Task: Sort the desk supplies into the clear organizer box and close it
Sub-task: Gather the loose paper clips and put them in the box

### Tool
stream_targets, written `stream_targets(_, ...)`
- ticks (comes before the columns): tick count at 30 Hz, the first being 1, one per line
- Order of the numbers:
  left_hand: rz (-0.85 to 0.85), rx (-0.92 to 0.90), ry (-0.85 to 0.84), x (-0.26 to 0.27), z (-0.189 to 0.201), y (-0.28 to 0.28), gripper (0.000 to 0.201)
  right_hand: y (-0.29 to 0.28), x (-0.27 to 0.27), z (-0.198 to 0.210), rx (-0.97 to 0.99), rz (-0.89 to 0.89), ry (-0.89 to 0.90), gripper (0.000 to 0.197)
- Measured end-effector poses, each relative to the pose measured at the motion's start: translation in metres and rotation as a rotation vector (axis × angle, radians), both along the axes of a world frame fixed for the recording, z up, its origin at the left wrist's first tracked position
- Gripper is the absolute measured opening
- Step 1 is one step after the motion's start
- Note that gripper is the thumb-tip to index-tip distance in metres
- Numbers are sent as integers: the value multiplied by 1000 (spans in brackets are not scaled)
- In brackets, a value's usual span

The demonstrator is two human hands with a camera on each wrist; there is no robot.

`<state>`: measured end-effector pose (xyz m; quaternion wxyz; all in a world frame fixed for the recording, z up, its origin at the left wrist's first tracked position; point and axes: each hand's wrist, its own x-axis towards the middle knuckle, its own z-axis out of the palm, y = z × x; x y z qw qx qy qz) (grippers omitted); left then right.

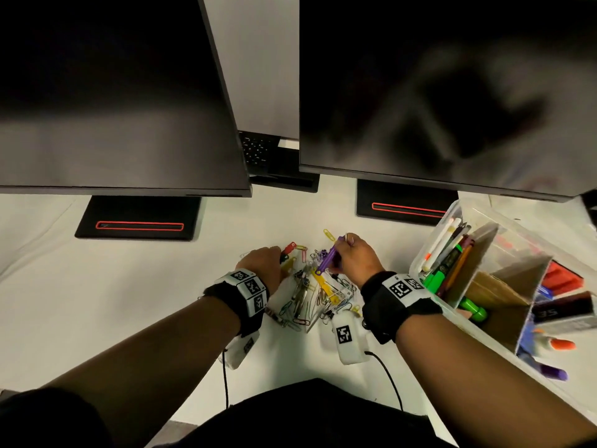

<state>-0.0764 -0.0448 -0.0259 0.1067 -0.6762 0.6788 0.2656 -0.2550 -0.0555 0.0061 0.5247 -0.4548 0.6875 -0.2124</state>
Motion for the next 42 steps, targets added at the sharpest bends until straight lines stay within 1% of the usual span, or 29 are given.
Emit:
stream_targets(2, -18, 10, -10, -1, 0, 1, 38, 4, -6, 3, 46, 4, 14, 32)
stream_targets(4, -60, -9, -36, -3, -3, 3, 29, 8, -9, 2, 60, 46, 94, 34)
stream_targets(6, -77, -28, -47, -5, -6, 5, 23, 12, -12, -2, 84, 24, 101, 29)
stream_targets(7, -77, -32, -50, -6, -6, 6, 22, 14, -12, -4, 107, 4, 82, 26)
stream_targets(10, -101, -43, -72, -8, -7, 8, 23, 21, -13, 0, 188, -113, -56, 25)
stream_targets(12, -103, -30, -64, -7, -7, 8, 24, 22, -17, 0, 203, -142, -80, 21)
stream_targets(13, -100, -22, -55, -6, -6, 9, 24, 22, -18, 0, 195, -119, -34, 21)
stream_targets(16, -95, -16, -32, -4, -4, 11, 27, 22, -21, -3, 146, 12, 177, 28)
stream_targets(18, -79, -22, -9, -3, 0, 13, 26, 23, -20, -6, 79, 56, 256, 29)
stream_targets(19, -61, -27, 13, -3, 3, 14, 26, 25, -20, -6, 34, 85, 297, 26)
stream_targets(20, -39, -30, 37, -3, 6, 14, 26, 27, -19, -5, 5, 142, 356, 18)
stream_targets(21, -15, -29, 62, -3, 10, 14, 27, 30, -18, -5, -14, 230, 424, 11)
stream_targets(22, 11, -22, 82, -3, 13, 14, 27, 31, -18, -5, -1, 324, 493, 19)
stream_targets(24, 51, -10, 107, -3, 20, 13, 25, 34, -18, -6, 17, 504, 607, 40)
stream_targets(25, 60, -9, 111, -3, 23, 12, 24, 35, -18, -8, 22, 558, 638, 46)
stream_targets(27, 55, -7, 110, -3, 27, 11, 24, 36, -18, -10, 47, 596, 669, 47)
stream_targets(28, 48, -4, 104, -4, 29, 10, 24, 36, -18, -9, 59, 594, 669, 42)
stream_targets(31, 36, 2, 90, -6, 31, 11, 24, 35, -18, -4, 43, 574, 644, 13)
stream_targets(32, 38, 3, 89, -7, 31, 11, 24, 35, -18, -4, 31, 566, 636, 16)
stream_targets(35, 70, -3, 111, -10, 31, 11, 24, 36, -21, -3, 7, 523, 585, 38)
stream_targets(36, 83, -5, 130, -11, 31, 11, 23, 36, -21, -1, 4, 502, 567, 40)
stream_targets(39, 131, -20, 223, -17, 33, 10, 16, 39, -23, 4, -16, 399, 488, 35)
stream_targets(42, 161, -50, 269, -28, 43, 8, 6, 41, -24, 15, -63, 319, 410, 21)
